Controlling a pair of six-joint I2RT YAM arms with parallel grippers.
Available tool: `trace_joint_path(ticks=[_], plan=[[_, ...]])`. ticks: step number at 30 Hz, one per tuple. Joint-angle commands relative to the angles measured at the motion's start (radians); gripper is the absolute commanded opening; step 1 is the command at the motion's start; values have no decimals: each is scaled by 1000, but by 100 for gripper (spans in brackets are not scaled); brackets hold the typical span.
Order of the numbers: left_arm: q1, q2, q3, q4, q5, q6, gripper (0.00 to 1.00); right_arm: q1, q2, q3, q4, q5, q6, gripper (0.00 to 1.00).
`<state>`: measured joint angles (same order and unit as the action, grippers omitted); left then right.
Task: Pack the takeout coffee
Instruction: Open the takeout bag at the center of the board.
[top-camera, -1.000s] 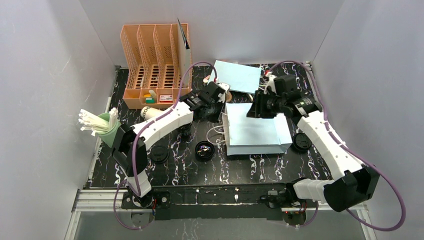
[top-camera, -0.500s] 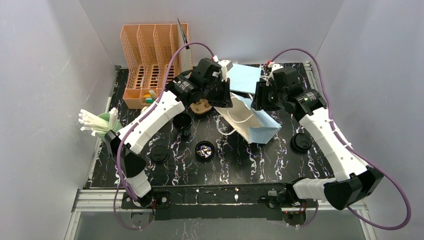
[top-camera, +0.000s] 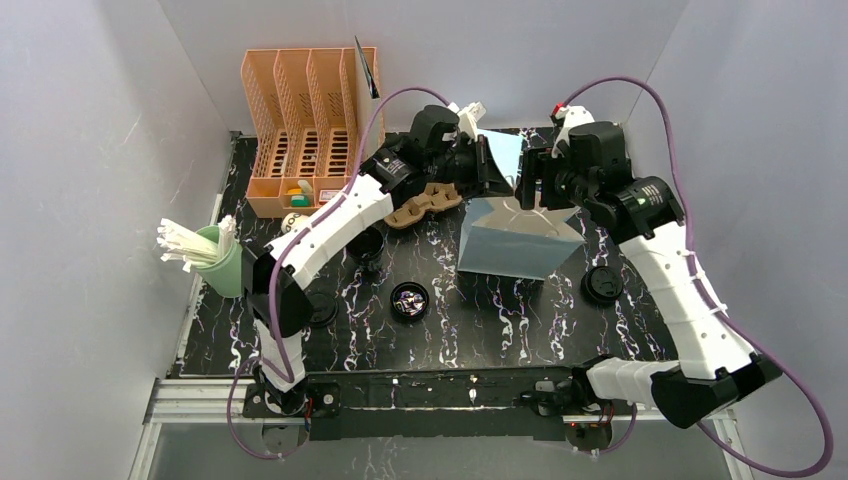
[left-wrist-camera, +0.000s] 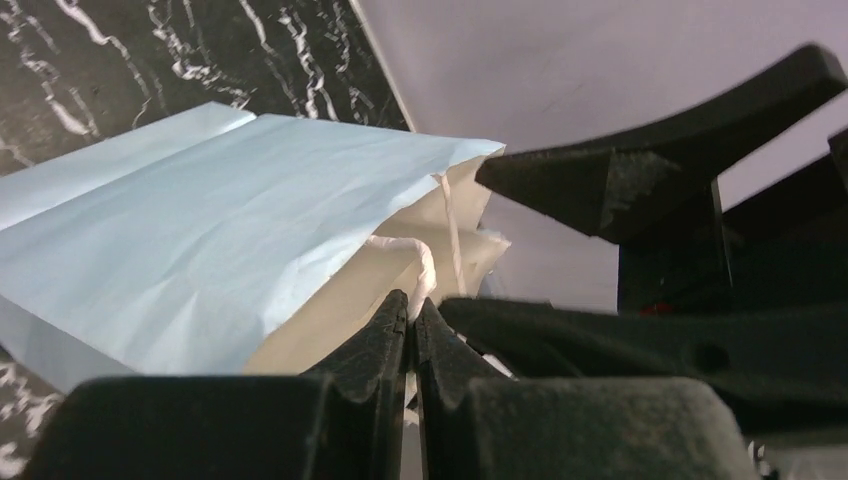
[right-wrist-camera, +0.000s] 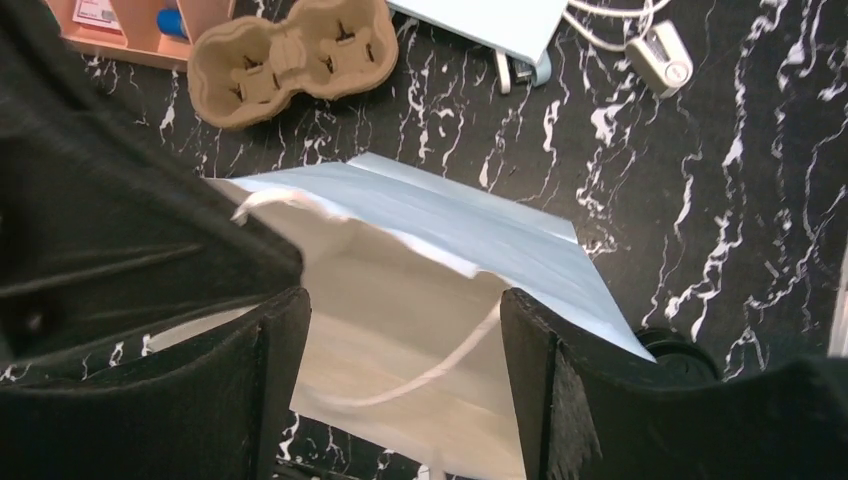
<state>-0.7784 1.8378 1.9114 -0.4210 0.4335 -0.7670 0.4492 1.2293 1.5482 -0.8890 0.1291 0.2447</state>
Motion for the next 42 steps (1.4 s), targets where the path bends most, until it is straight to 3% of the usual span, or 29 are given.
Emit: trace_joint_path(ticks=[1,8,13,24,30,34,35,36,38,40,42], plan=[[38,11,-19,212,84,-156,3,-2,-42,82,4,-26,-114,79],[77,4,-61,304,87,-224,4,-1,-61,98,50,-170,-237,77],[81,1,-77,321,111,-246,4,1,-22,86,67,-248,-289,59],[83,-2,-86,327,142,-266,4,40,53,103,111,-257,-384,59],[87,0,-79,338,164,-283,4,56,63,107,85,-274,-377,39],[90,-12,-84,344,169,-282,5,56,62,135,63,-231,-331,18],[92,-17,-90,352,171,-284,6,56,60,143,60,-207,-314,9],[91,-23,-98,369,177,-286,7,57,57,151,58,-182,-292,3],[91,-36,-110,392,197,-291,16,57,56,176,42,-141,-242,1],[93,-58,-117,389,201,-274,33,56,65,210,14,-135,-175,1],[96,-84,-118,359,182,-230,44,57,88,263,-26,-88,-99,1]])
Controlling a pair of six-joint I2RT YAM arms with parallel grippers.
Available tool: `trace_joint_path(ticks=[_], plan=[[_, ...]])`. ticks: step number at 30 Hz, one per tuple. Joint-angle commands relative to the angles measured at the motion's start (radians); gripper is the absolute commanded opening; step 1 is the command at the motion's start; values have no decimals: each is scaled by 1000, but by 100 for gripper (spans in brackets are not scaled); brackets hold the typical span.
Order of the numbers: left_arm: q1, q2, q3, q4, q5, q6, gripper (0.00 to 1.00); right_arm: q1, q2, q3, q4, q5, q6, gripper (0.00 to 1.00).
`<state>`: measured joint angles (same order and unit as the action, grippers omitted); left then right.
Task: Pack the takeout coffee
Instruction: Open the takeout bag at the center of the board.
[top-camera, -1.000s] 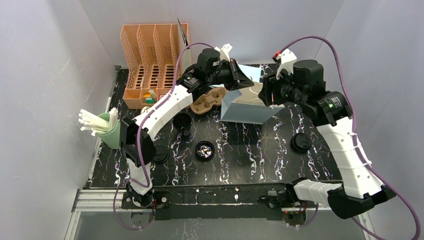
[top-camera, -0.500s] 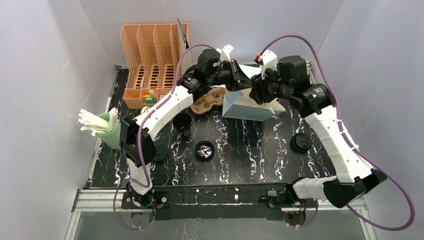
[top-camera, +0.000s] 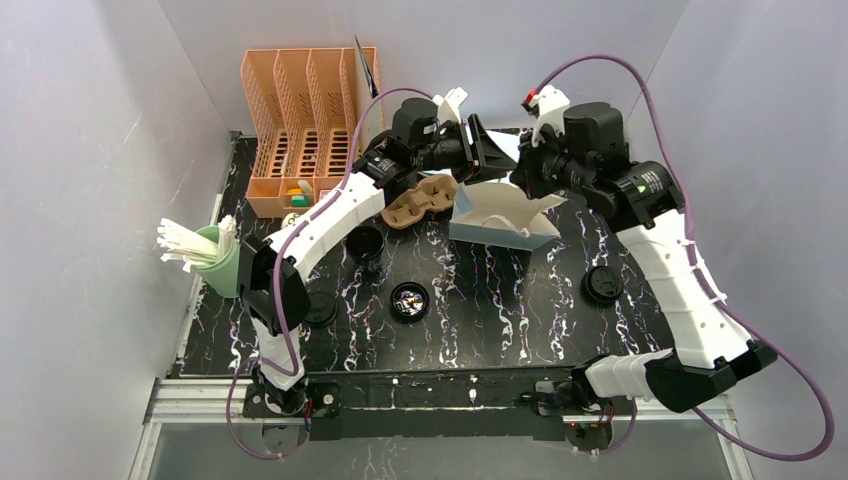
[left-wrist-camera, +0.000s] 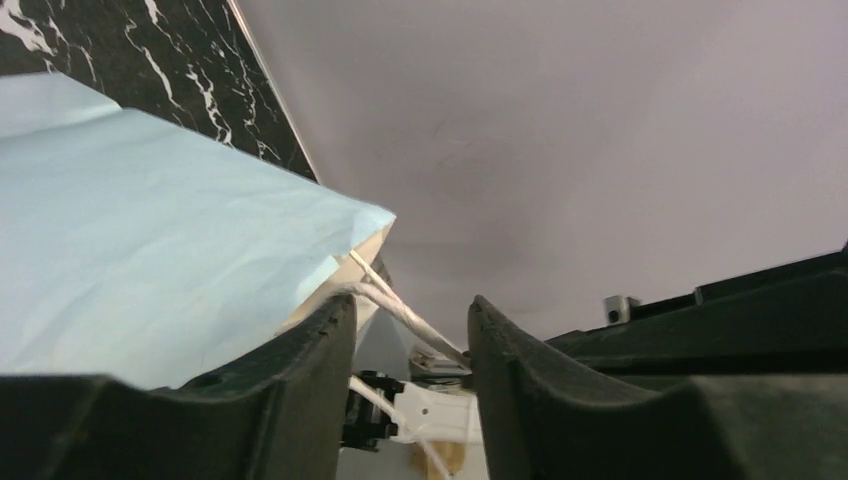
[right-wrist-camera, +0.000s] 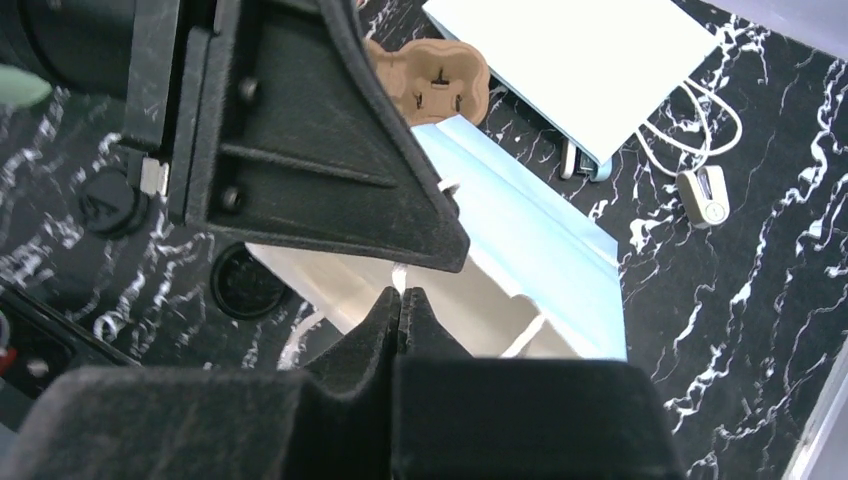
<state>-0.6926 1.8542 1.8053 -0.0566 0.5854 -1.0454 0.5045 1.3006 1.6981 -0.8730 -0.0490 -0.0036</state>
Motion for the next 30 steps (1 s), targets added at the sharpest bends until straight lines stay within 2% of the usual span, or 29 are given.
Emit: trace_joint_path(ticks=[1,6,9,21,26,30], plan=[[11,-116,-17,-25,19,73,51,1,28,131,-65,101,182,1],[34,-208,-34,-146,-85,203,74,0,82,181,-135,174,326,1],[58,-272,-51,-200,-145,257,83,-7,89,204,-123,184,389,1],[74,-439,-74,-402,-355,552,86,-17,221,552,-295,206,542,1],[74,-465,-82,-450,-369,614,85,-28,226,591,-302,246,581,1],[74,-476,-88,-491,-401,647,85,-38,219,532,-298,276,587,1]])
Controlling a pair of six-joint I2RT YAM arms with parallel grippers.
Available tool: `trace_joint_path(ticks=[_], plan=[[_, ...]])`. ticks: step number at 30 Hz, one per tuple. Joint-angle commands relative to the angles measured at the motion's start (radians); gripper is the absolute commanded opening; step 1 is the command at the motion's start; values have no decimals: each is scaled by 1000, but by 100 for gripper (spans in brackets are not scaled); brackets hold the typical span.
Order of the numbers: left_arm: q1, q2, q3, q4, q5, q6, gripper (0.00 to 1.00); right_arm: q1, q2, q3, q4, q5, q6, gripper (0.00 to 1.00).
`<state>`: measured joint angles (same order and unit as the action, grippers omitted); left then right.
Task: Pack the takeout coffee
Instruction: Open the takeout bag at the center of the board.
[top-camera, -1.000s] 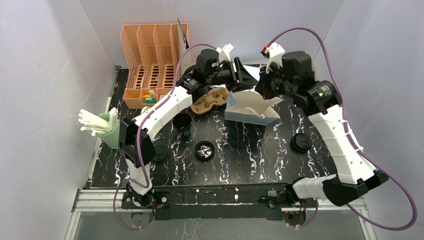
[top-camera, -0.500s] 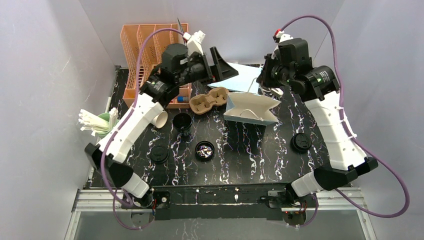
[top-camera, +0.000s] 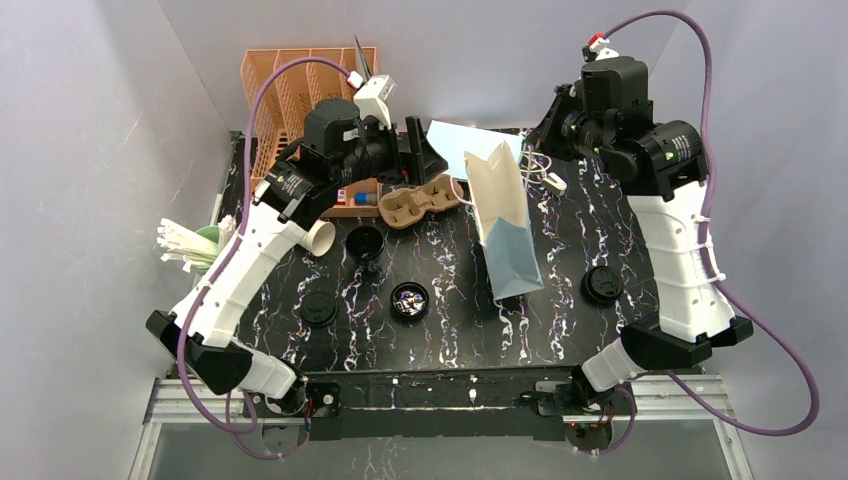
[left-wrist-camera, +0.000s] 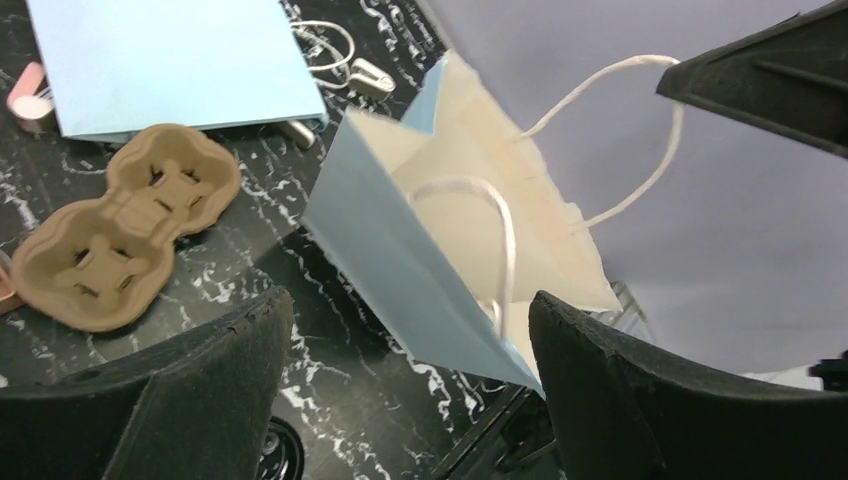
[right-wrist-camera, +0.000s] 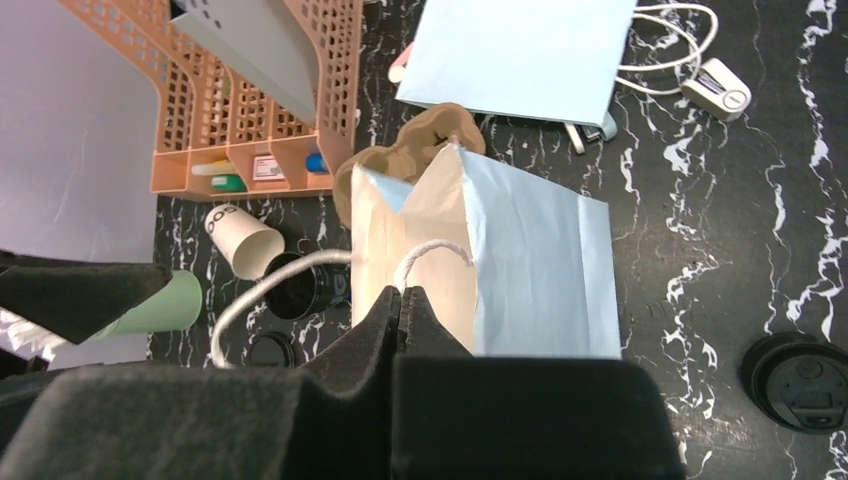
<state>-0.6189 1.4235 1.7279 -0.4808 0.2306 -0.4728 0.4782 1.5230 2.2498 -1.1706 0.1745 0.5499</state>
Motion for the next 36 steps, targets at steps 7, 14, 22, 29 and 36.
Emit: trace_joint_path(ticks=[7,14,22,29,36], plan=[[1,-86,-92,-99,-179,112,93,-42,-205,-400,167,132,24,1],[1,-180,-240,27,-378,121,98,-55,-285,-497,166,271,-12,9],[1,-80,-208,-58,-381,175,93,-56,-300,-398,159,377,-112,52],[1,-57,-249,-61,-451,119,86,-56,-190,-169,134,90,-225,60],[10,-157,-318,-100,-472,82,78,60,27,-31,41,-83,-165,67]])
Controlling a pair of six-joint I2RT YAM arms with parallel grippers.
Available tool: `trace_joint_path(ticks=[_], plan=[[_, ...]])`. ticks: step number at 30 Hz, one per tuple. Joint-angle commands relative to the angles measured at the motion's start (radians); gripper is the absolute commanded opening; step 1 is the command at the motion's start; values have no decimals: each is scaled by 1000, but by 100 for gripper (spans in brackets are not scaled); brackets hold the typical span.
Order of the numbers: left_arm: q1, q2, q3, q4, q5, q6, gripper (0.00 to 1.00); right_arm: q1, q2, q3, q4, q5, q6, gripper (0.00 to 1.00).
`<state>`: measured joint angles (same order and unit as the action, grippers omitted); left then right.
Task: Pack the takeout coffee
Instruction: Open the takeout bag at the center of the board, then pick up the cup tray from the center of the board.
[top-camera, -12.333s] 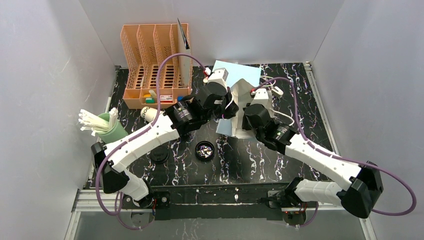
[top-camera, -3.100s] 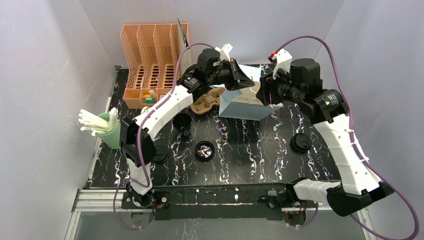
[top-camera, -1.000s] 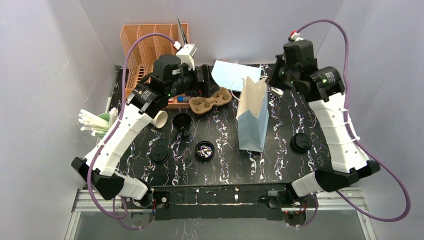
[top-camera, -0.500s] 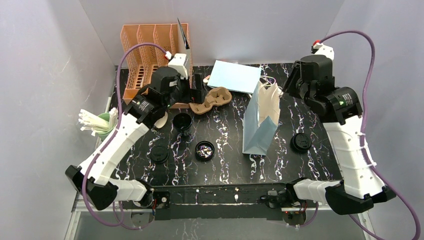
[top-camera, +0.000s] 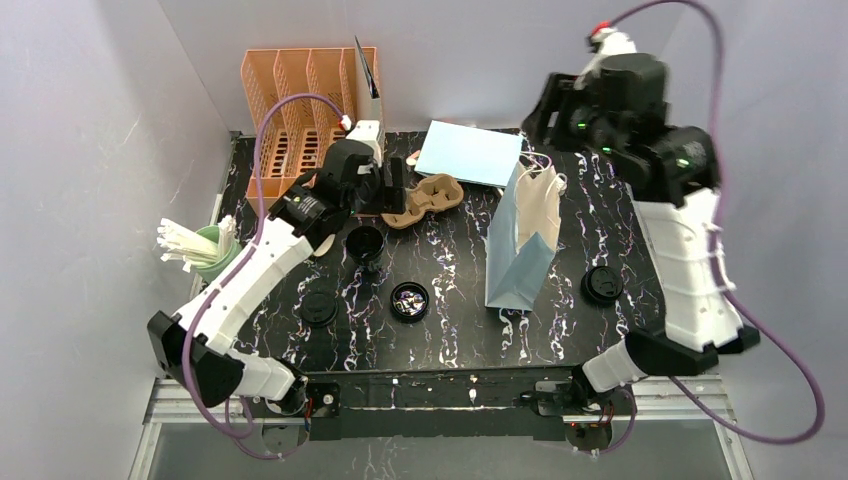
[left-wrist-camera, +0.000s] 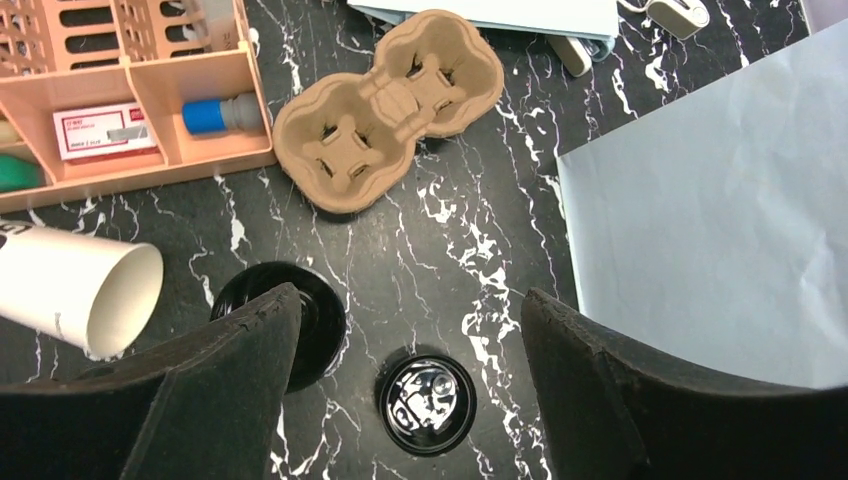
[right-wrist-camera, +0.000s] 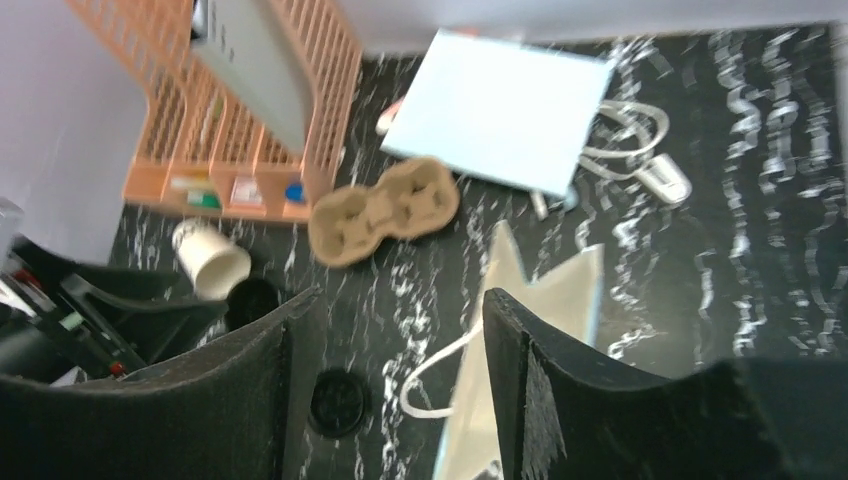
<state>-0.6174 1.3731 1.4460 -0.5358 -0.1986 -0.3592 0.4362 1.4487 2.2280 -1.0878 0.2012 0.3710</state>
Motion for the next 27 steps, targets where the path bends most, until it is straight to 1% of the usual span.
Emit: trace_joint_path(ticks=[1,4,7,9,12,16,20,22,25,27], plan=[[11,-130,-54,-56,-49,-37,78,155,105,-38,-8,-75,20,67],[17,-210,-111,-97,-79,-53,78,275,139,-101,87,0,36,67],[22,-288,-162,-137,-136,-68,78,359,225,-82,124,27,51,65],[24,-353,-198,-158,-199,-89,78,413,289,-61,150,56,52,65],[24,-466,-267,-169,-280,-129,77,459,373,-49,196,100,59,64],[24,-594,-323,-191,-345,-166,77,464,412,-140,310,134,74,63],[24,-690,-373,-192,-344,-164,77,462,421,-258,423,192,52,61],[24,-722,-399,-187,-327,-158,78,436,448,-259,407,192,37,60],[24,-739,-418,-196,-301,-157,80,342,489,-258,379,34,44,58],[24,-740,-427,-209,-300,-159,81,302,500,-285,399,-25,30,57]])
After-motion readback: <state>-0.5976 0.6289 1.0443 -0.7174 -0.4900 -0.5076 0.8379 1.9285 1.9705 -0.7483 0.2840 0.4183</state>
